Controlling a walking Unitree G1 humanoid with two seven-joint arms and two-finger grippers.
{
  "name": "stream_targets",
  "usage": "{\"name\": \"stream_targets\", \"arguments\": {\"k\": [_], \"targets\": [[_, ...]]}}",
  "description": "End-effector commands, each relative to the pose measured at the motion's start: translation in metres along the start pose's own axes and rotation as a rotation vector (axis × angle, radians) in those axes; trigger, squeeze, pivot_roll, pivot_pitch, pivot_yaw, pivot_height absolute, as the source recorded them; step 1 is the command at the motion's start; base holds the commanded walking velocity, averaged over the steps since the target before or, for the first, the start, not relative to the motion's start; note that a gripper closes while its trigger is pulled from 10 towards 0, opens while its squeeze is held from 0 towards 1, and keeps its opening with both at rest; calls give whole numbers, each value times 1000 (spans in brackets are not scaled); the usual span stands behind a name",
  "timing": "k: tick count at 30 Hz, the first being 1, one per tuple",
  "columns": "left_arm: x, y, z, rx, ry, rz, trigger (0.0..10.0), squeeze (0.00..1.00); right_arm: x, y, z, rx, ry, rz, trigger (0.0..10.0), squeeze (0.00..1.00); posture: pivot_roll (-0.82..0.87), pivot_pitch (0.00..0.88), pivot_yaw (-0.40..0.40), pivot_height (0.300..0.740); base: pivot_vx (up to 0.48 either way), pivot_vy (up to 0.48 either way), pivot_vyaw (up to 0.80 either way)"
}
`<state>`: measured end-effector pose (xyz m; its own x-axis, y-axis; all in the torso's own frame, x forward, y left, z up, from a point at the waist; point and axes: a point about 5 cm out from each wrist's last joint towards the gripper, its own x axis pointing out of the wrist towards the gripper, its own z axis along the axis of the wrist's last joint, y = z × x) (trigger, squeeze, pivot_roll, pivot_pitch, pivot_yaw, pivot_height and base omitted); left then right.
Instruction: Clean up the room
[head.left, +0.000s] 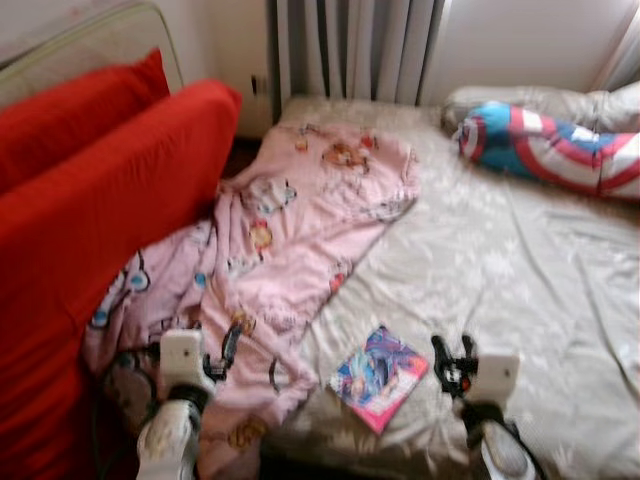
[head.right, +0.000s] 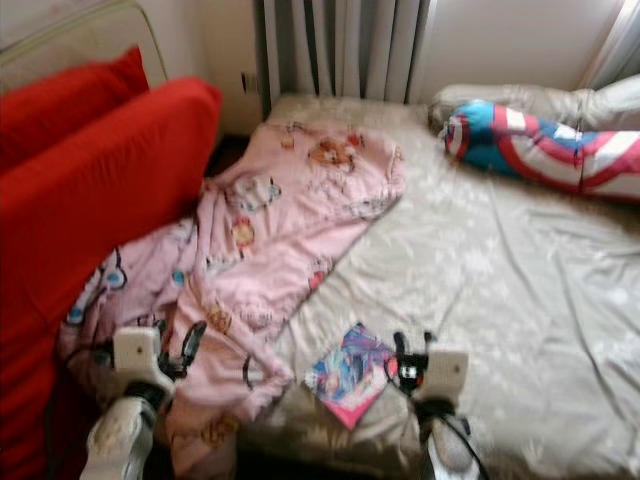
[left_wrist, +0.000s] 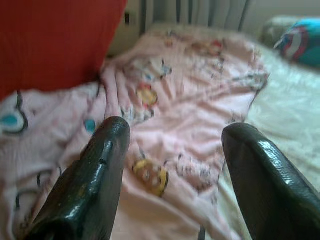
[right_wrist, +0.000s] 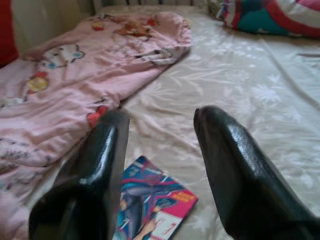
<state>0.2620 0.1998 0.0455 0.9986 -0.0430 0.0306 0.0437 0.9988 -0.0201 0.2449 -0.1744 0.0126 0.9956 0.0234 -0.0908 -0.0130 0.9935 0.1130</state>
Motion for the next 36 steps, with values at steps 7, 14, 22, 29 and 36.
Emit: {"name": "stream_targets", "arguments": {"k": [7, 14, 22, 29, 36], "targets": [[-9, 7, 2, -19, 24, 16, 10000, 0, 4, 2, 14, -25, -42, -7, 10000, 0, -14, 32, -63, 740, 0, 0, 0], [-9, 11, 10, -33, 13, 61, 10000, 0, 10, -3, 22, -31, -25, -43, 10000, 0, 0, 58, -92, 740, 0, 0, 0], [-4, 8, 12, -49, 24, 50, 10000, 0, 10, -2, 21, -22, -6, -78, 10000, 0, -37, 73, -72, 725, 0, 0, 0], [4, 0, 15, -54, 27, 24, 10000, 0, 3, -4, 20, -34, 13, -89, 10000, 0, -62, 91, -62, 690, 0, 0, 0], [8, -4, 17, -57, 28, 15, 10000, 0, 3, -9, 21, -33, -7, -107, 10000, 0, -60, 74, -50, 653, 0, 0, 0]]}}
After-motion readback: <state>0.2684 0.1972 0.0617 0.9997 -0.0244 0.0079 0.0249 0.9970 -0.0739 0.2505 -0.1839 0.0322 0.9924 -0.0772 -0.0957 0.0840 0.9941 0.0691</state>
